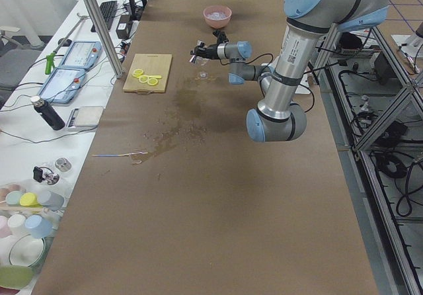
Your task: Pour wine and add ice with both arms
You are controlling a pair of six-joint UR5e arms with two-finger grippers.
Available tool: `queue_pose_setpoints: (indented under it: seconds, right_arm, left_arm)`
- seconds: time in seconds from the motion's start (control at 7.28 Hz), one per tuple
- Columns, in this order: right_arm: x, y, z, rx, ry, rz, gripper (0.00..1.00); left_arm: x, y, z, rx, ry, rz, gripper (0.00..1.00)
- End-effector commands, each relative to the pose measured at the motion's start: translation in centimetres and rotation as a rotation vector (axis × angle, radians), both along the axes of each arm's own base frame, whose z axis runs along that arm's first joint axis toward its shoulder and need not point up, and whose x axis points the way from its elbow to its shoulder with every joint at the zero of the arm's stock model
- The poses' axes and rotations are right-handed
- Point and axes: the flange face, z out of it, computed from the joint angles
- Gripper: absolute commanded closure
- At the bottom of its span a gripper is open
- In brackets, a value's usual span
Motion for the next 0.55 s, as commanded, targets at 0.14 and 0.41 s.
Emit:
queue_pose_setpoints:
  seconds: [0.14,0.41]
  right_arm:
    - [0.0,-0.1,0.1,-0.001,0.000,0.000,0.00]
    - [0.0,-0.1,0.1,-0.002,-0.001,0.000,0.00]
  left_arm:
    - [0.7,-0.8,-0.3,-0.004,-0.076,-0.047,1.00]
    - [0.4,-1.1,-1.5,0.049,-0.141,-0.067,1.00]
